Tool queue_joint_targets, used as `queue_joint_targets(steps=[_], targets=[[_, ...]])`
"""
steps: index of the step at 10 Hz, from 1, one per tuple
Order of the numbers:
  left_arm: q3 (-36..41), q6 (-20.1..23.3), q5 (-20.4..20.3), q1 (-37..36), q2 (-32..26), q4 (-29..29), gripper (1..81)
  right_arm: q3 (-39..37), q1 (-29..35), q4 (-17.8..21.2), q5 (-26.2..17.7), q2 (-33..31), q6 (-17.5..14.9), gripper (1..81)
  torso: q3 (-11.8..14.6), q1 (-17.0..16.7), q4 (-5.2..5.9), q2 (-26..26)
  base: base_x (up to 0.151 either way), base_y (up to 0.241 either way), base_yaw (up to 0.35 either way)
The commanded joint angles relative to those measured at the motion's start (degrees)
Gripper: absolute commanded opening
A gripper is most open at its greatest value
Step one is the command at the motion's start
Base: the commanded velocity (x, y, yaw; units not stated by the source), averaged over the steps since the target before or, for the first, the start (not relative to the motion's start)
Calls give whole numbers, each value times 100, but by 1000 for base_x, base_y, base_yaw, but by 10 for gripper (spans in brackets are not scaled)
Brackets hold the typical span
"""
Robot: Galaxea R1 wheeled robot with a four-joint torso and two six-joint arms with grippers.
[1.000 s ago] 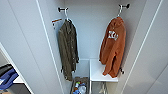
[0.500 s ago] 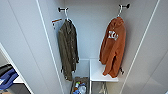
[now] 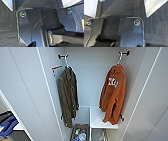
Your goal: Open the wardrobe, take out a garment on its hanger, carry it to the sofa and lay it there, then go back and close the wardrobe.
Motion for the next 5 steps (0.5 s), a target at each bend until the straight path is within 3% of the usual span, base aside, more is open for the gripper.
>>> queue_joint_targets(steps=[1, 5], targets=[[6, 10, 282, -207, -35, 8, 811, 255, -19, 59, -339, -12, 15, 811, 0, 0, 0, 0, 0, 0, 0], [15, -34, 581, -163, -26, -194, 811, 361, -390, -11, -411, -65, -3, 811, 0, -2, 0, -2, 0, 0, 0]])
